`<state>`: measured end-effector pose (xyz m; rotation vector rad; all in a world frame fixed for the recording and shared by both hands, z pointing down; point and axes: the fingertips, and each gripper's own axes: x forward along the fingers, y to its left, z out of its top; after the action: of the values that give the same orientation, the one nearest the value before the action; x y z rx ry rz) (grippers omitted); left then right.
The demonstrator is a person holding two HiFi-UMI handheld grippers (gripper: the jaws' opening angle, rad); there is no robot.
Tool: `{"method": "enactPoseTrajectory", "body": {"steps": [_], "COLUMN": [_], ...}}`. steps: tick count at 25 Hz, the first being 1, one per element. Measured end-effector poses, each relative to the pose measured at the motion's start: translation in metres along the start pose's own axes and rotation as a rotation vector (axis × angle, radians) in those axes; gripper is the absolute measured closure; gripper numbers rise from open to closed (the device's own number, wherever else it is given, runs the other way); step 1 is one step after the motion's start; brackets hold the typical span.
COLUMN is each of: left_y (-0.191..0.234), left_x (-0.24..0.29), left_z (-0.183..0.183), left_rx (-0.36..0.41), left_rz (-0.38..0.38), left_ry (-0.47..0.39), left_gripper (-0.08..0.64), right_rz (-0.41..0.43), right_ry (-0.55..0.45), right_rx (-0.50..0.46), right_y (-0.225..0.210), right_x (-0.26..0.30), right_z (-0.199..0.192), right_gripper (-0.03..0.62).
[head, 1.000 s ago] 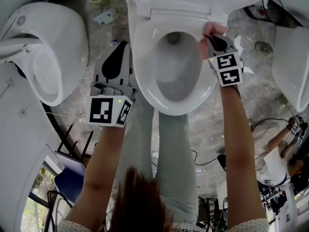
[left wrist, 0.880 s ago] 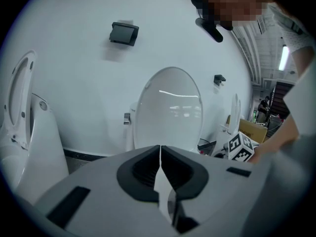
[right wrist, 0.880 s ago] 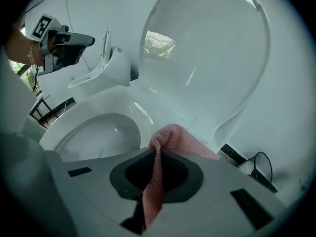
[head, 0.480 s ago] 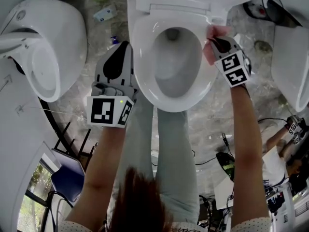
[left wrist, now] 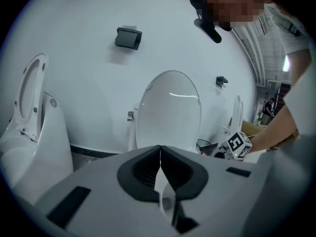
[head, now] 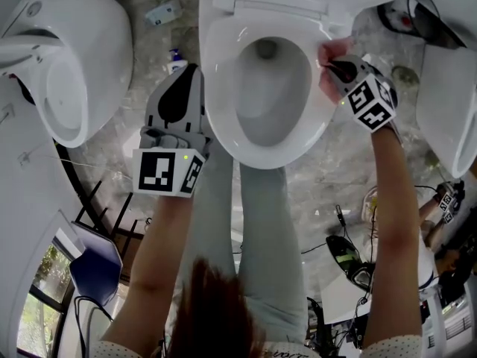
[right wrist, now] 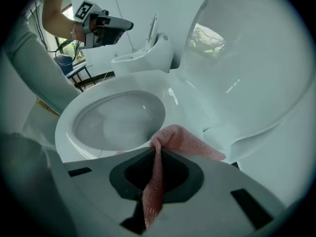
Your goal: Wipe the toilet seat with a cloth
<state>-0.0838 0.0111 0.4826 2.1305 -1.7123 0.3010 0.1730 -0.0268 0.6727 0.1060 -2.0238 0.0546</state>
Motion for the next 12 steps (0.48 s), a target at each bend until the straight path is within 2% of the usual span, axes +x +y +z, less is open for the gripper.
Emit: {"method": "enactPoseTrajectory", "body": {"steps": [4, 8, 12], "left_y": [-0.001, -0.002, -0.003], "left_x": [-0.002, -0.005, -0.006], "left_z": [-0.004, -0.005, -0.007], "left_rx": [-0.003, -0.006, -0.009], "left_rz": [0.011, 0.02, 0.032], "left_ry": [0.004, 0.005, 0.005], "left_gripper": [0.555, 0.555, 0.555], "right_rz": [0.076, 0.151, 0.191], "right_ry": [0.011, 0.024, 0.026], "right_rx": [-0.085, -0.118, -0.152], "right_y": [0.006, 0.015, 0.027], "right_x": [0.002, 0.003, 0.006], "right_z": [-0.001, 0.0, 0.0], "right_gripper": [0.557, 0.557, 0.557]}}
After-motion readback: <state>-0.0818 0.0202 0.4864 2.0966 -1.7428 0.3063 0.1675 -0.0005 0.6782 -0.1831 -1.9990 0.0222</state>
